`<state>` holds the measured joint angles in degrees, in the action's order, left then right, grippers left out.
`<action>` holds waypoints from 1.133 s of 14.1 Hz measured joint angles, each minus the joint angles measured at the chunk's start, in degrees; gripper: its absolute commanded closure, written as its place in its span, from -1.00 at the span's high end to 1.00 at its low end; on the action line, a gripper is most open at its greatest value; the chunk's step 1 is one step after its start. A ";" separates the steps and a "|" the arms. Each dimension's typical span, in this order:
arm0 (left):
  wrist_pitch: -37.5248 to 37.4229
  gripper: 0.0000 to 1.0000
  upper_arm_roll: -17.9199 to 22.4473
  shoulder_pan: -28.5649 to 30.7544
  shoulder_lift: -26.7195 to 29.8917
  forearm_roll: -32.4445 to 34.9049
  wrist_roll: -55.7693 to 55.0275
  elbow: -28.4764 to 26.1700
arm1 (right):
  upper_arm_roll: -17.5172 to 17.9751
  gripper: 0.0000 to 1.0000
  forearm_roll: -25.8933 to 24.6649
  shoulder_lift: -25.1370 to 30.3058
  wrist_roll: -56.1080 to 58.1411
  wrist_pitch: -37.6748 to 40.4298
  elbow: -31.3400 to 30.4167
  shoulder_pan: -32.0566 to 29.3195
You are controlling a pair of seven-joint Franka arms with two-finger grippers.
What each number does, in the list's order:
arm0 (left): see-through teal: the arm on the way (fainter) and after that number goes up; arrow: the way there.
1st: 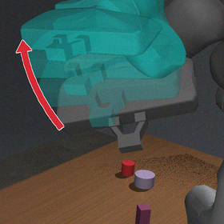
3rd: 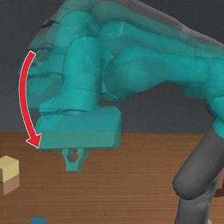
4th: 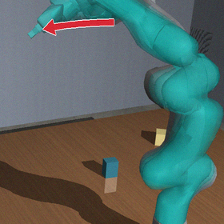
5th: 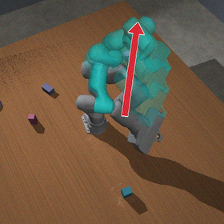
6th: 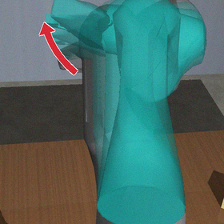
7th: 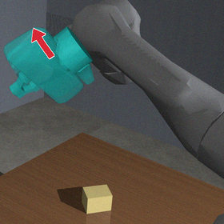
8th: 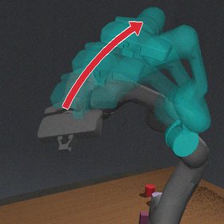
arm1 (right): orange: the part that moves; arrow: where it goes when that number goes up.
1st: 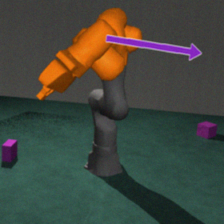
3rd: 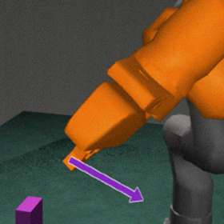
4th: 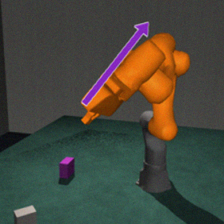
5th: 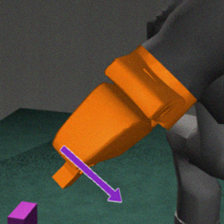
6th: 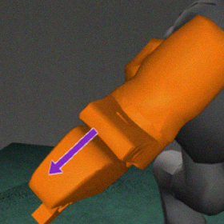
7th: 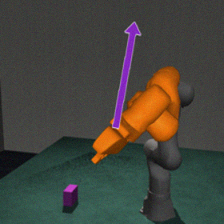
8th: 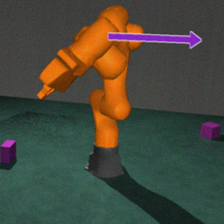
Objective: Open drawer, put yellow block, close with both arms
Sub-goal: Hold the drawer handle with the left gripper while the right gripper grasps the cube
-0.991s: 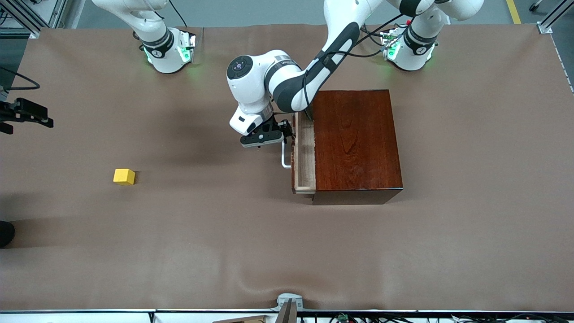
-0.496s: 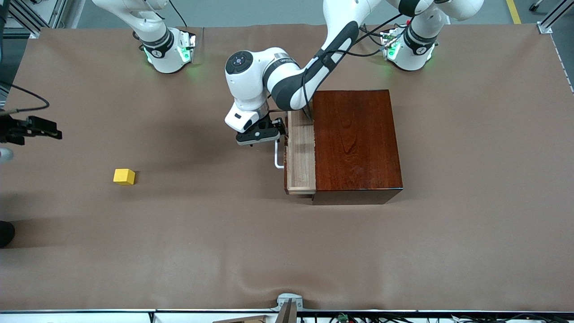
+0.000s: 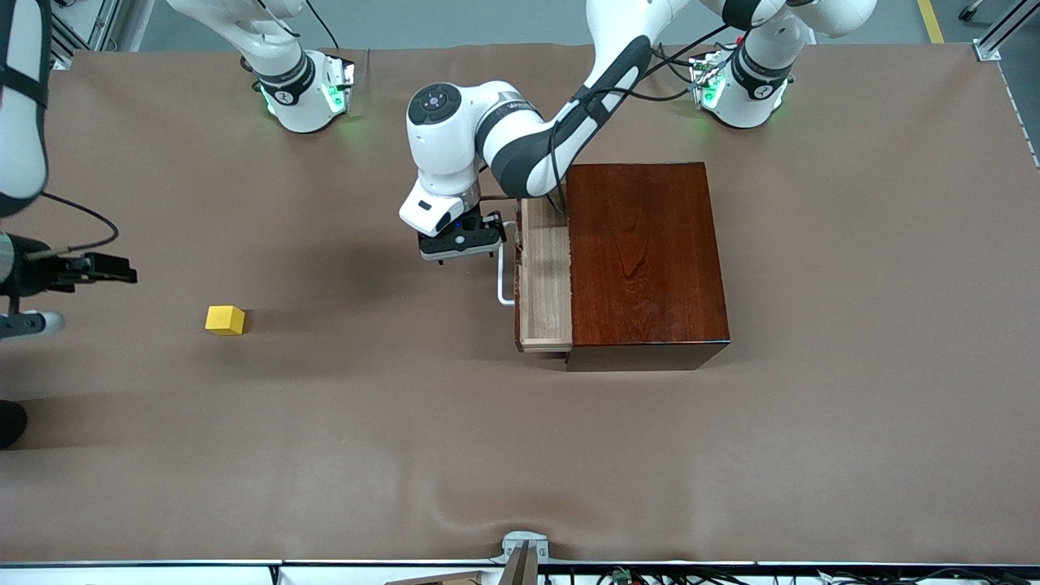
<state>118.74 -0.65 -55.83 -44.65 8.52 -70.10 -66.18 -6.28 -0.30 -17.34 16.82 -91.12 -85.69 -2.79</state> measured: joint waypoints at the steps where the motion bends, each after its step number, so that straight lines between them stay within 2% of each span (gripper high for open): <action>1: -0.59 1.00 0.12 0.48 1.26 -0.48 0.00 0.85 | 0.00 1.00 0.00 -0.40 0.00 -2.15 -1.42 -0.02; 4: -3.85 1.00 0.19 2.13 6.13 -0.68 0.00 1.47 | 0.00 1.00 0.00 -1.07 -0.10 -5.97 -4.89 -0.06; 6: -4.73 1.00 0.26 2.29 6.64 -0.68 0.00 0.93 | 0.00 1.00 0.00 -1.66 -0.69 -7.41 -6.55 -0.06; 16: -4.28 1.00 0.48 0.90 -0.36 -0.69 -0.96 -0.36 | 0.13 1.00 0.14 -3.32 -4.54 -22.85 -19.27 -0.06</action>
<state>114.46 -0.17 -54.93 -45.01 7.83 -71.06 -66.53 -6.15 -0.16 -20.67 12.28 -113.97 -104.96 -2.85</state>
